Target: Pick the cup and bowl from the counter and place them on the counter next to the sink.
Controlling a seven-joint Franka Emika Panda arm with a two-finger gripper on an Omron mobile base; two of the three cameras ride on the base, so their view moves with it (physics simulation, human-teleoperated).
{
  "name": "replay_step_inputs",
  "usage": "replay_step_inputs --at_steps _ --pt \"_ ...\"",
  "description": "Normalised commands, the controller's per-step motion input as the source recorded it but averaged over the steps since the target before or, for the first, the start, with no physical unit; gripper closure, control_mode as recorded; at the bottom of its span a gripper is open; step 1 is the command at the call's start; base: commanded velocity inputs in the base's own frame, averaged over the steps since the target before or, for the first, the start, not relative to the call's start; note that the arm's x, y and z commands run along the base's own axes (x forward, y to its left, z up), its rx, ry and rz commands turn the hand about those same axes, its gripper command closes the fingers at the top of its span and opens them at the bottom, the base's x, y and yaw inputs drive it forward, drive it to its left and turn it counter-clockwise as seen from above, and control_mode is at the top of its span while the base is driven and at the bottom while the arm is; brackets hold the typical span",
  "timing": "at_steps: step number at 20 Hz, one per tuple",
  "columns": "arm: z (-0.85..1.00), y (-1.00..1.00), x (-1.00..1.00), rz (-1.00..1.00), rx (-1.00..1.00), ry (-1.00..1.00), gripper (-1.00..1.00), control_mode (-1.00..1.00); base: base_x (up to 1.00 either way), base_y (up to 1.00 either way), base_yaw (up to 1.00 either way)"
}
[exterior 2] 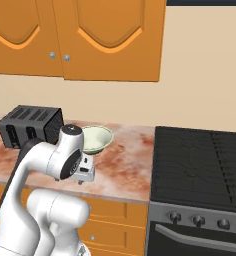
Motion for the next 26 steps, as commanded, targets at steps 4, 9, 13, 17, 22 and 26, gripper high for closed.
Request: replay_step_inputs --at_steps 4,9,13,17,22,26 --pt "0.0 0.0 0.42 -0.08 0.0 0.0 -1.0 -1.0 0.0 0.0 0.0" --pt "0.0 -0.26 0.43 -0.05 0.03 0.0 -1.0 -1.0 0.0 0.0 0.0" --pt "0.0 -0.08 0.41 -0.03 0.0 0.0 -1.0 -1.0 0.0 0.0 0.0" --pt "0.0 -0.04 0.63 -0.05 0.0 0.0 -1.0 -1.0 0.0 0.0 0.0" --pt "0.0 0.0 0.72 -0.05 0.0 0.0 -1.0 -1.0 0.0 0.0 0.0" --pt "-0.01 0.0 0.77 -0.08 0.0 0.01 -1.0 -1.0 0.0 0.0 0.0"
